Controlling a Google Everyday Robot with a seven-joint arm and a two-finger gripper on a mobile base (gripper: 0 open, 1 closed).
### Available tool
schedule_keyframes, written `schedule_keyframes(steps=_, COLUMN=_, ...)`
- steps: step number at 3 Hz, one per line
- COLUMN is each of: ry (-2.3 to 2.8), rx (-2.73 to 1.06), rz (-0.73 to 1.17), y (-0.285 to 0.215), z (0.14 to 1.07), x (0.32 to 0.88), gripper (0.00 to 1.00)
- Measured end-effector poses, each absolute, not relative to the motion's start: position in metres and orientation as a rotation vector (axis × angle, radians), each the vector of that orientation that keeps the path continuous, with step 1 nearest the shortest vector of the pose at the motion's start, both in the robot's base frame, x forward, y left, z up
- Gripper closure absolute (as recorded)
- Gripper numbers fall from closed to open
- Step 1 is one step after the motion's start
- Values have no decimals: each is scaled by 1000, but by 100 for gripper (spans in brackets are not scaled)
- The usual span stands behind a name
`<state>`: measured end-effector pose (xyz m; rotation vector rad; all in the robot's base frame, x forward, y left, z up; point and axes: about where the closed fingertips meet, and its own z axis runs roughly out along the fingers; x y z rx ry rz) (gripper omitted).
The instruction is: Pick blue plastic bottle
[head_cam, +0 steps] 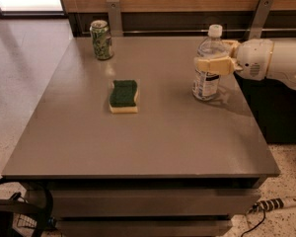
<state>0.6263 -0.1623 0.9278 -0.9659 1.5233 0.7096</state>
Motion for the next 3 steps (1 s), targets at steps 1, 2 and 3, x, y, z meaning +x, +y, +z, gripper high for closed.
schedule_keyframes(steps=1, ry=1478, rx=-1045, rz=674, y=-141, z=959, x=625, gripper=100)
schedule_keyframes(steps=2, ry=1433, rx=-1099, rz=639, y=-125, z=986, x=623, gripper=100)
schedule_keyframes(steps=3, ry=1392, rx=-1134, rz=595, y=-115, z=1005, x=620, gripper=100)
